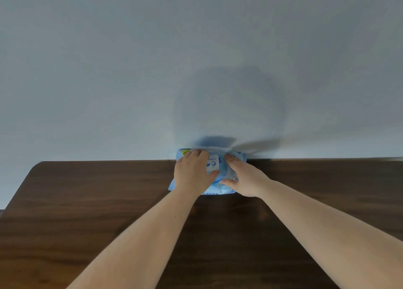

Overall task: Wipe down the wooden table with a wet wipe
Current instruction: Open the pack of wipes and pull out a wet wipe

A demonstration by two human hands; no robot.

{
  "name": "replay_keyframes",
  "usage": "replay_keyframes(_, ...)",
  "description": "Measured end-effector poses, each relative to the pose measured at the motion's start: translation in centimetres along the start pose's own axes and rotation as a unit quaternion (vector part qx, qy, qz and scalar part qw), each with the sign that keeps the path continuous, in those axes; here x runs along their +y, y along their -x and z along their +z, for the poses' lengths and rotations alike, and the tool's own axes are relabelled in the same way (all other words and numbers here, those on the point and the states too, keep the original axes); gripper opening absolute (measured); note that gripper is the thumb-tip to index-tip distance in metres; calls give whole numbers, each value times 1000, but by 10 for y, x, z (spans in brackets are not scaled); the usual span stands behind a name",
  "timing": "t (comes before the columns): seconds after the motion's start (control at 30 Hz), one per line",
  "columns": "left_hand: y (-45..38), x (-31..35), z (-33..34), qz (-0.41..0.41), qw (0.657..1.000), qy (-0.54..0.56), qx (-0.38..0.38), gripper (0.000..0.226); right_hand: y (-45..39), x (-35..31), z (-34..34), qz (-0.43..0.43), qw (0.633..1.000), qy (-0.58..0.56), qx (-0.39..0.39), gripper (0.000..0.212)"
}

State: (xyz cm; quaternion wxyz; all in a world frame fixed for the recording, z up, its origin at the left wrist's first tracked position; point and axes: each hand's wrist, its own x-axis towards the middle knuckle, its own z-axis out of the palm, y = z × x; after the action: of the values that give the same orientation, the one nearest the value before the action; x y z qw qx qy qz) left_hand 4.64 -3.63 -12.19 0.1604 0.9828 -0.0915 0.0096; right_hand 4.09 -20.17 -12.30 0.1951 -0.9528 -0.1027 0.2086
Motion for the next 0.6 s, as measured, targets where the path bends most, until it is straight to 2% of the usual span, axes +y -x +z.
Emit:
replay_keyframes(0.07,2,5,0,-9,999,25,22,25,-1,2,-1,6,1000,4,-18,79)
replay_keyframes(0.17,2,5,-10,-122,977,174,9,18,2,0,-7,13,999,39,-26,66)
replay_keyframes(0.27,5,-15,-19,-173,951,254,30,12,1,-10,-8,0,986,148,79,40)
replay_keyframes(0.33,10,-29,-20,-198,940,276,38,10,-5,-17,-4,-7,981,139,137,32)
replay_keyframes(0.5,21,-48,-14,-208,941,264,23,16,-24,-36,8,-34,992,75,91,23)
replay_keyframes(0.6,21,-51,-14,-196,949,247,18,18,-31,-42,11,-40,990,71,117,21)
